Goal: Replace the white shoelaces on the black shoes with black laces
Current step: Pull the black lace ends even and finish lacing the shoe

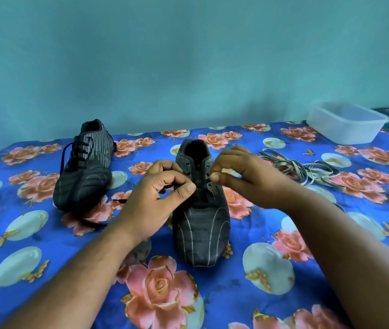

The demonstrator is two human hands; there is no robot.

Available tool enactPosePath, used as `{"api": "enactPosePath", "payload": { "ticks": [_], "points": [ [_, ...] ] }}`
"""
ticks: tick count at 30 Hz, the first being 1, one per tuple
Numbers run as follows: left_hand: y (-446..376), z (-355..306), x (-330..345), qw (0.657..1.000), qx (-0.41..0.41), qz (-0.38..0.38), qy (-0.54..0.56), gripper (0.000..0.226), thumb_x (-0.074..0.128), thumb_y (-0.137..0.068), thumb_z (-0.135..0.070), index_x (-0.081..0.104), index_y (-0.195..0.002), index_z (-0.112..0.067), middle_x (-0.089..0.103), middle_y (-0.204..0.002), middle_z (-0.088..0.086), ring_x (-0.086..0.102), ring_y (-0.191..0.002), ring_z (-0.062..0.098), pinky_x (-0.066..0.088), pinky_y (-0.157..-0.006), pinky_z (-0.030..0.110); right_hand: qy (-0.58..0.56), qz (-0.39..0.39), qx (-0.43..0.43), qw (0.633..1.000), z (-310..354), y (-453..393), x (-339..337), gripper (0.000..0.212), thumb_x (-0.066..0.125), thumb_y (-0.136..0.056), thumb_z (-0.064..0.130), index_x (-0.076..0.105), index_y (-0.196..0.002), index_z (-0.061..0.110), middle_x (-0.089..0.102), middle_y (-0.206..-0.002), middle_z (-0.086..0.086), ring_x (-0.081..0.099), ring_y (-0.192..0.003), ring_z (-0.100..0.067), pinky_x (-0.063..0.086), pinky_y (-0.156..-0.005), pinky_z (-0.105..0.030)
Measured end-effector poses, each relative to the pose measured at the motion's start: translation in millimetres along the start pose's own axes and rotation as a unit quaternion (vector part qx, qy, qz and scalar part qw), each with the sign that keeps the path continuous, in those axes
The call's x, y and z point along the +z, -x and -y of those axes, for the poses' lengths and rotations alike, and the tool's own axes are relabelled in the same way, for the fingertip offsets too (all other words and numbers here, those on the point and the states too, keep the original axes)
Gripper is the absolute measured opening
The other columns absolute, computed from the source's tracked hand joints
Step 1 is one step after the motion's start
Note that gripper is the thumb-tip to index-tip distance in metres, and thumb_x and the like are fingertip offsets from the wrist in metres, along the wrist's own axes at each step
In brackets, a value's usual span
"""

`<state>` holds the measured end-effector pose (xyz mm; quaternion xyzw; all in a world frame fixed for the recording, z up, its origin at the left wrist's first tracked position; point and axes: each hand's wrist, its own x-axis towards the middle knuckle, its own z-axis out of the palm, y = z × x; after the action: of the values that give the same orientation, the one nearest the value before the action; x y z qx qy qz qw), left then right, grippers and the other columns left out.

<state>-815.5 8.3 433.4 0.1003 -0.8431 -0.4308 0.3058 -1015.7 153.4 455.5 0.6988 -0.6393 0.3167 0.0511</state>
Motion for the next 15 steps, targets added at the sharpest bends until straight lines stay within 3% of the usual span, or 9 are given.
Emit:
{"api": "enactPosePath", "payload": {
  "ticks": [5, 11, 15],
  "points": [
    [0.5, 0.3, -0.2, 1.000, -0.014, 0.009, 0.008, 0.011, 0.071, -0.086, -0.037, 0.074, -0.083, -0.027, 0.056, -0.110, -0.006, 0.055, -0.097, 0.001, 0.037, -0.088, 0.007, 0.096, -0.021, 0.108, 0.989, -47.1, 17.7, -9.5, 0.038, 0.043, -0.098, 0.058, 0.066, -0.100, 0.028, 0.056, -0.100, 0.014, 0.047, -0.097, -0.018, 0.041, -0.085, -0.040],
    [1.7, -0.5, -0.7, 1.000, -0.011, 0.017, 0.009, 0.024, 0.064, -0.081, -0.053, 0.072, -0.083, -0.030, 0.054, -0.106, -0.016, 0.056, -0.104, 0.004, 0.037, -0.092, 0.009, 0.226, -0.097, 0.315, 0.917, -71.5, 25.7, -16.1, 0.024, 0.055, -0.101, 0.042, 0.071, -0.110, 0.026, 0.058, -0.119, -0.001, 0.043, -0.119, -0.031, 0.029, -0.086, -0.040],
    [2.9, -0.8, -1.5, 0.999, -0.014, 0.027, 0.026, 0.027, 0.065, -0.080, -0.052, 0.070, -0.078, -0.026, 0.055, -0.106, -0.013, 0.055, -0.103, 0.003, 0.035, -0.094, 0.011, 0.250, -0.097, 0.396, 0.878, -76.2, 28.8, -16.6, 0.024, 0.053, -0.103, 0.041, 0.070, -0.113, 0.027, 0.054, -0.123, -0.004, 0.040, -0.125, -0.033, 0.034, -0.097, -0.049]
  ]
}}
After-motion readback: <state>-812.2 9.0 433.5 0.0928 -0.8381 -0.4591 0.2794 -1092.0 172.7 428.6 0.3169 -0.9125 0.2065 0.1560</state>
